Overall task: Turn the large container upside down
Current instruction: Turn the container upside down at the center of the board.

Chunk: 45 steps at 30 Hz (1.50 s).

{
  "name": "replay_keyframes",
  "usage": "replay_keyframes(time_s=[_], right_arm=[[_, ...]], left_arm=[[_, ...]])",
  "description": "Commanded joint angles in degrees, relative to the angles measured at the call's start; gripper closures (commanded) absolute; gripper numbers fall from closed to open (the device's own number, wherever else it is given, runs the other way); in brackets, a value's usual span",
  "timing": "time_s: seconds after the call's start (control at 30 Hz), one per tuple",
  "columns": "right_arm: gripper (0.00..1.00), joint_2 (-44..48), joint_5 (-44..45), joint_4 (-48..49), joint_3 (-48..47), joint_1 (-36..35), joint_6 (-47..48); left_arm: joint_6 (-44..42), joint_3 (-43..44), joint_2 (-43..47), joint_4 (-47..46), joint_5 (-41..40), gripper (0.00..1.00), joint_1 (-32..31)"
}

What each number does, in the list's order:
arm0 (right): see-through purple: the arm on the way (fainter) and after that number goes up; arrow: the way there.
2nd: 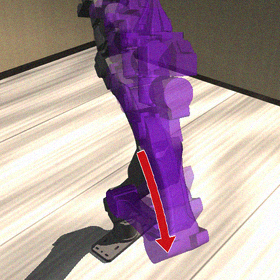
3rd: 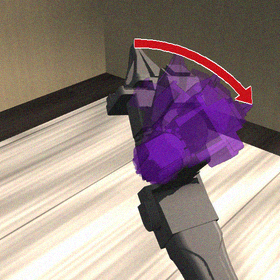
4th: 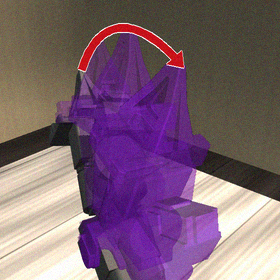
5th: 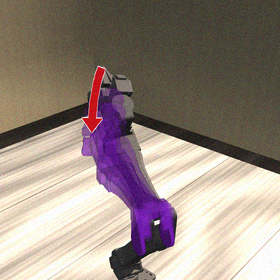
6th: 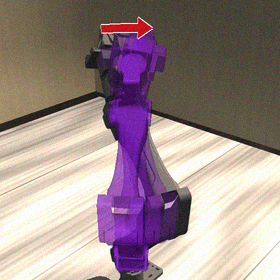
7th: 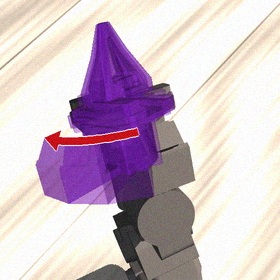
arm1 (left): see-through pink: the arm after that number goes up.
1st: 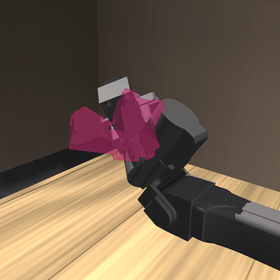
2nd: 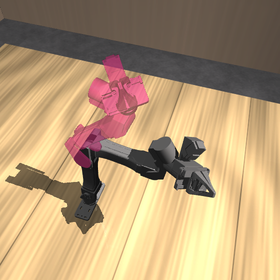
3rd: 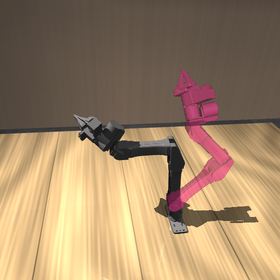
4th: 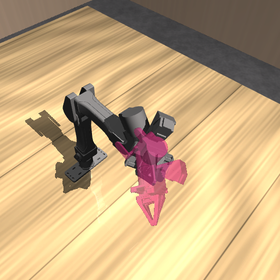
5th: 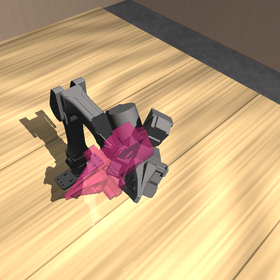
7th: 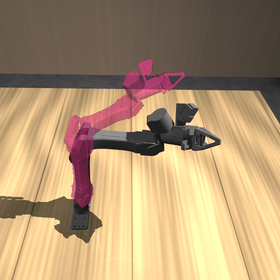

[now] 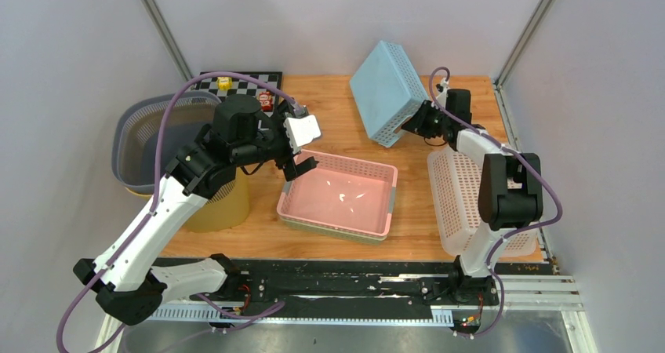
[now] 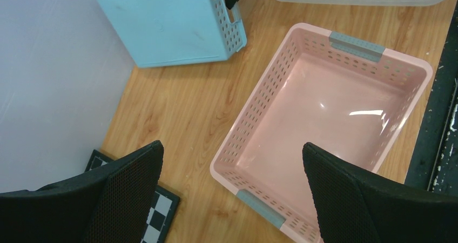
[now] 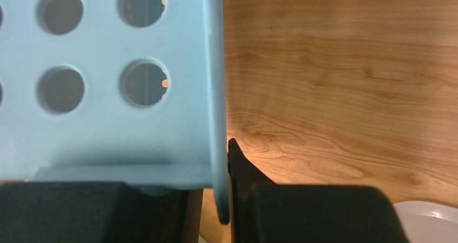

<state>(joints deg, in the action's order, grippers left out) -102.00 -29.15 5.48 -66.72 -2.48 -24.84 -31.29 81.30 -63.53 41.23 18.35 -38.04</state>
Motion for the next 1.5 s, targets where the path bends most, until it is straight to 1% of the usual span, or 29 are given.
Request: replay_keyframes(time_s=[0.0,0.2,0.3,0.5,0.73,0.87,1.2,1.37,1.47], right_arm=[[0.97,-0.14,-6.49,0.48,2.23,1.28,-5.67],[0.96,-0.33,-4.37,1.29,3.03,1.27,-7.52],[0.89,-1.01,-3.63,0.4,2.82,1.31,-7.71],[0.81,-1.89,-3.39,0.35,3.03,1.26,-8.22],[0.68,-1.43,-0.03,-0.55,3.93,1.3,-7.78],[0.63,-0.51,1.7,-0.9,4.52,1.34,-7.43],[0.59,0.77,3.88,-2.12,3.91,1.57,-5.97],[0.6,3.64,3.47,-10.07,-1.23,1.45,-0.33],[0.59,6.78,5.43,-15.41,-5.43,0.43,4.32]], left_arm=[[0.19,-0.42,0.68,-0.91,0.28,0.0,0.41],[0.23,-0.52,0.49,-0.92,0.37,0.0,0.41],[0.18,-0.36,0.19,-0.9,0.37,0.0,0.48],[0.35,0.01,-0.19,-0.83,0.64,0.0,0.51],[0.35,-0.08,-0.22,-0.81,0.72,0.0,0.6],[0.26,-0.15,-0.11,-0.86,0.72,0.0,0.6],[0.18,-0.91,0.52,-0.98,0.72,0.0,0.55],[-0.29,-1.3,1.0,-0.83,0.64,0.0,0.6],[-0.71,-1.6,1.03,-0.66,0.8,0.0,0.6]])
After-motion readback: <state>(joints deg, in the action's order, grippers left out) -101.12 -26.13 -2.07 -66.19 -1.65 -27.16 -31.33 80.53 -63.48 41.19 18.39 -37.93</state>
